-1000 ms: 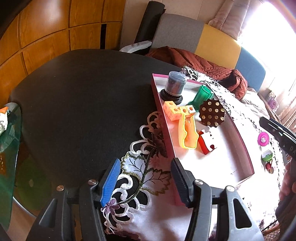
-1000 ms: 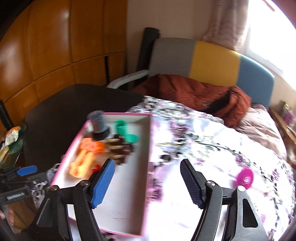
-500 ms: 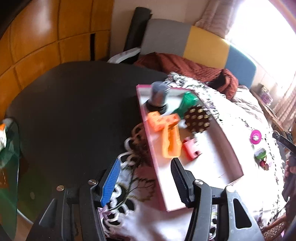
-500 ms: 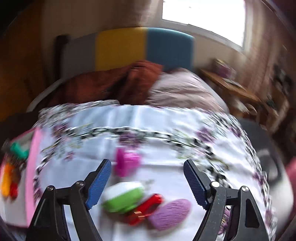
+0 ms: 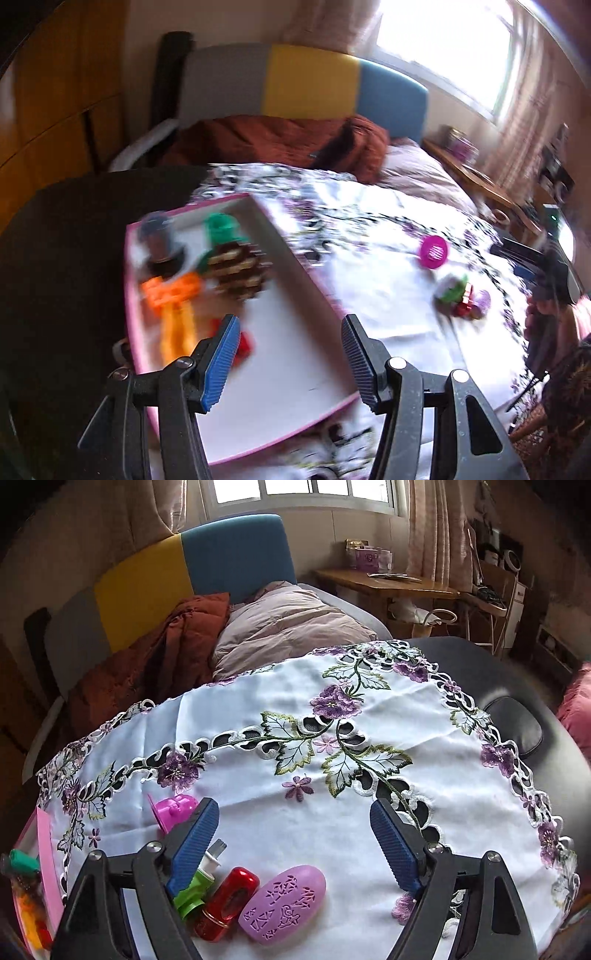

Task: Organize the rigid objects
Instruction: 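Move both open tools back over the items on the cloth, then close the left tool on the pink suction cup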

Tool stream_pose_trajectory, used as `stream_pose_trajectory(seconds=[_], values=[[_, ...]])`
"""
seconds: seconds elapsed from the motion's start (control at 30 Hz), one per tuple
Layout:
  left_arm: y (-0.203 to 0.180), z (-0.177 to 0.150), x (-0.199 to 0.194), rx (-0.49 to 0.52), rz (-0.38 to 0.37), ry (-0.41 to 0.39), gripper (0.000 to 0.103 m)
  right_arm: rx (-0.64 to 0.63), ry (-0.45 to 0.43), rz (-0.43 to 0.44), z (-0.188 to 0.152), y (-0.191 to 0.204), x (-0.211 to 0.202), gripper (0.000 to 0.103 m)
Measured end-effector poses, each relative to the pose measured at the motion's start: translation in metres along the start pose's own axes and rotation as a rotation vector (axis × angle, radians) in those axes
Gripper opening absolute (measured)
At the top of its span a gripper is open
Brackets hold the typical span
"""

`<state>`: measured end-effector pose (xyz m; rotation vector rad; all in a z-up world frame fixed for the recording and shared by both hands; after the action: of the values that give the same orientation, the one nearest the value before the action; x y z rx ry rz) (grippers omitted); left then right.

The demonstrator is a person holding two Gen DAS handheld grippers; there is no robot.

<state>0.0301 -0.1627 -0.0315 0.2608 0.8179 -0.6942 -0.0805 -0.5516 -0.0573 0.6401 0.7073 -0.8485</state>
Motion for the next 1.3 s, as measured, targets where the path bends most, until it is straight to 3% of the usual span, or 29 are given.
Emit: stream_pose_trajectory(seconds=[0.77,0.93,1.1,1.3], values=[[-0.123,0.072,0.115,0.177,-0.257,0.160,0.059,0.137,0.067,0.066,0.008,-0.017,0.005,0.090],[-0.142,0.084,0.138,0.216,-0.309,0.182,0.073,0.171,0.084,0.090,0.008,-0.020,0.006,0.091],[-0.161,0.104,0.159,0.284,-0.316,0.172,0.077,0.193,0.096,0.111,0.009,-0.023,0.007,0.091],[-0.178,0.124,0.192,0.282,-0.368,0.180,0.082,0.227,0.119,0.132,0.008,-0.026,0.010,0.092]])
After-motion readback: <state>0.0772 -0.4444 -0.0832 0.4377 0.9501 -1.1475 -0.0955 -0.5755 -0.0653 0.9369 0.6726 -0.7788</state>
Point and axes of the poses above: each gripper's, at about its wrist camera, not at the fingertips, and x roughly the way its jaws point, y to its left, z to its top, the point moved 2 cm from there along x, roughly the way its jaws point, and after that the axes turned 9 degrees about x, right-handed, at the moved point
